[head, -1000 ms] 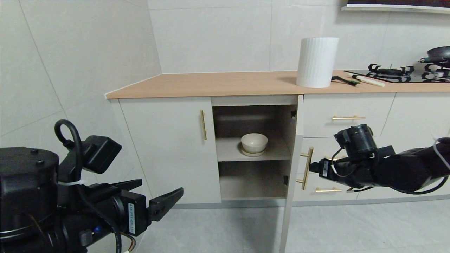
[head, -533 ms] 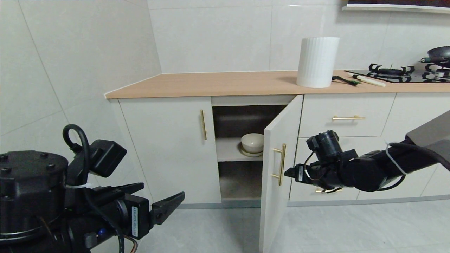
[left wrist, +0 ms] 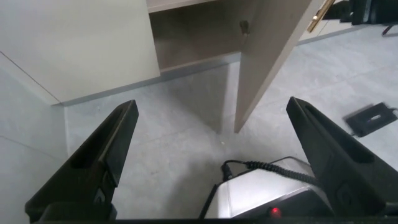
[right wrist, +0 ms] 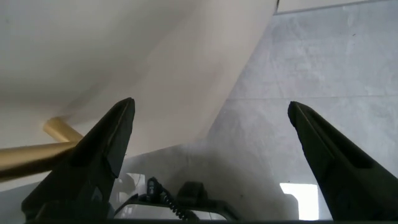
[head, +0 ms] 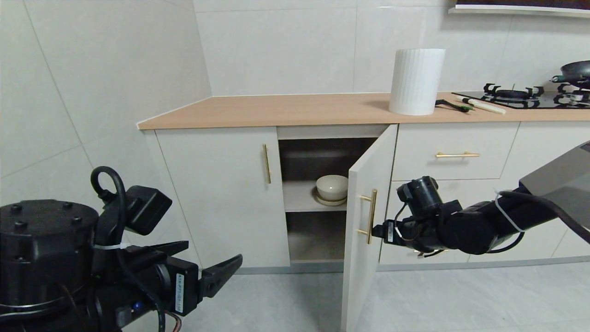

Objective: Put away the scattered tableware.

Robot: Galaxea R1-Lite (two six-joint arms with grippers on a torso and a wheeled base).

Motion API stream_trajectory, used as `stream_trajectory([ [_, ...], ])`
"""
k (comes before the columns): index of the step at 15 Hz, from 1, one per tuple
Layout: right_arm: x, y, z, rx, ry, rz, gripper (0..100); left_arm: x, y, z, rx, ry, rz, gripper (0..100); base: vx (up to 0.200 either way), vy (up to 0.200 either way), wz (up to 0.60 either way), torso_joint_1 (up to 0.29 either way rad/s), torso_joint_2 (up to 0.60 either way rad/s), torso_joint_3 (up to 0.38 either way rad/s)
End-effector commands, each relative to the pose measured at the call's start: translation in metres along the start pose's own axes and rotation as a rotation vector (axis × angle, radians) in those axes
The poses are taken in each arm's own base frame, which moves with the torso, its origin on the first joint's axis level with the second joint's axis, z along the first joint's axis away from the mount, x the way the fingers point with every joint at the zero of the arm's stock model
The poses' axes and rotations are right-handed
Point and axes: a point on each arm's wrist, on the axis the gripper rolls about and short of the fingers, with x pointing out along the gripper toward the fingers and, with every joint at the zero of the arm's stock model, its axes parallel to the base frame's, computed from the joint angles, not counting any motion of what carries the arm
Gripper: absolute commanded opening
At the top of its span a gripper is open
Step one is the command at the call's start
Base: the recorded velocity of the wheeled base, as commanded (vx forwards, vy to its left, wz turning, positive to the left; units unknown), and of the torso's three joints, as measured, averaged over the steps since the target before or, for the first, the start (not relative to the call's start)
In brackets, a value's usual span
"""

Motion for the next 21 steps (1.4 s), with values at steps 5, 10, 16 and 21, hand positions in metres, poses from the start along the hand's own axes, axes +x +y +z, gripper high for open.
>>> stream_trajectory([
  [5,0.003,0.002,-0.004,-0.006,0.012,0.0,100,0.001,0.001,-0.003,0.012,0.028,0.014,100,0.16,0.0,0.0,-0.001,0.0,0.001],
  [10,0.0,0.009,-0.009,-0.021,0.02,0.016,100,0.001,0.001,-0.003,0.012,0.026,0.015,100,0.12,0.0,0.0,0.003,0.0,0.0],
  [16,0.004,0.021,-0.011,0.047,0.04,0.093,100,0.002,0.001,-0.005,0.015,0.035,0.014,100,0.0,0.0,0.0,0.0,0.0,0.0],
  [21,0.035,0.029,-0.007,0.178,-0.051,0.166,100,0.002,0.001,-0.006,0.015,0.037,0.015,100,0.0,0.0,0.0,0.0,0.0,0.0],
])
